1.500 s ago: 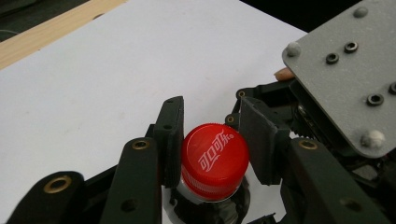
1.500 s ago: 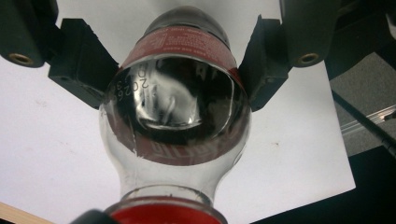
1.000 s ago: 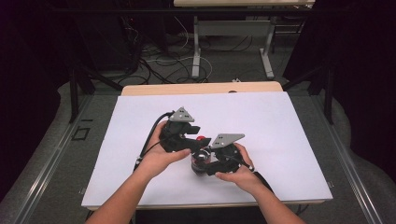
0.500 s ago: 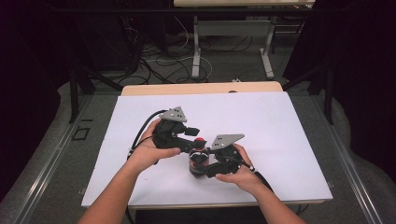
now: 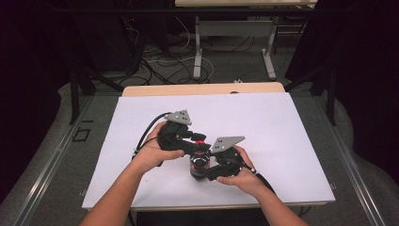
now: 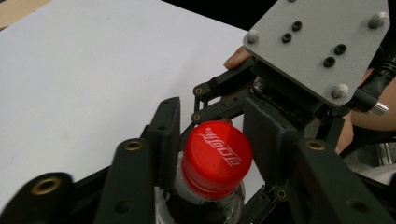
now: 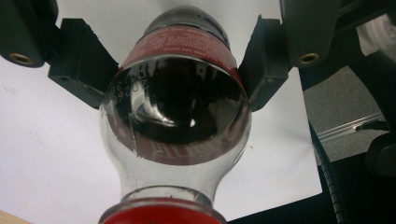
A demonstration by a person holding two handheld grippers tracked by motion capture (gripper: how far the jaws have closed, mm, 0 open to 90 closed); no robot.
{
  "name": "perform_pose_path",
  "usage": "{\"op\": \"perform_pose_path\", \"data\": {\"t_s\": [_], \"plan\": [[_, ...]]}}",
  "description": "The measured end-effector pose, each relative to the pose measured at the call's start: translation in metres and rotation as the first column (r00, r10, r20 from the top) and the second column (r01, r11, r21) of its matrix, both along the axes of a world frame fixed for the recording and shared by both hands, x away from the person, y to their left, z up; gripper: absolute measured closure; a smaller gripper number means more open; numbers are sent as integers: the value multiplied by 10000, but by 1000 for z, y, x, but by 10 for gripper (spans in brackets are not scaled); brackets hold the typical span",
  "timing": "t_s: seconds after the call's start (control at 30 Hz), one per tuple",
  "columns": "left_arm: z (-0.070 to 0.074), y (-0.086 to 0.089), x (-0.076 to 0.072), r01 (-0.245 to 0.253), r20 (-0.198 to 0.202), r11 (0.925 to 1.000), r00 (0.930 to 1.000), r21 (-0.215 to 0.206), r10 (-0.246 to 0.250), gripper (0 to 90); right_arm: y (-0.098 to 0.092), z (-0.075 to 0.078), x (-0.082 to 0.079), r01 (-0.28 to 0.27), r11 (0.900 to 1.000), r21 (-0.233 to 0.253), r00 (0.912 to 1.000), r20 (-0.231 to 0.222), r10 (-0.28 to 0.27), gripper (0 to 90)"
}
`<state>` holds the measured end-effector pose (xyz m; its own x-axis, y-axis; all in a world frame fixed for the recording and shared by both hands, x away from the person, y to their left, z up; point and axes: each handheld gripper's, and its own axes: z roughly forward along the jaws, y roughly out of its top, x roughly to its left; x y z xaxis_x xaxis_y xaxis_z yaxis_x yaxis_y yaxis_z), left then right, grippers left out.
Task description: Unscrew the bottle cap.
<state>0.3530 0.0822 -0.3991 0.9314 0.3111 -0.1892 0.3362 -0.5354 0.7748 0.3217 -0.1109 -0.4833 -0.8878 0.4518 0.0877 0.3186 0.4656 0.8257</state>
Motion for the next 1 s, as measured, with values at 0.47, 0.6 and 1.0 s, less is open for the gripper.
{"op": "perform_pose_path", "data": {"t_s": [0.47, 0.6, 1.0], "plan": [[4, -22, -20, -2945, 814, 9551, 9532, 322, 2912, 615, -2, -1, 3, 706, 9974, -146, 9973, 220, -703, 313], [6, -27, -20, -3236, 676, 9457, 9446, 301, 3211, 615, -1, -2, 2, 912, 9957, -129, 9958, 22, -912, 313], [11, -9, -9, -3885, 682, 9202, 9204, 479, 3850, 615, -7, -5, 8, 1438, 9894, -182, 9896, 58, -1437, 313]]}}
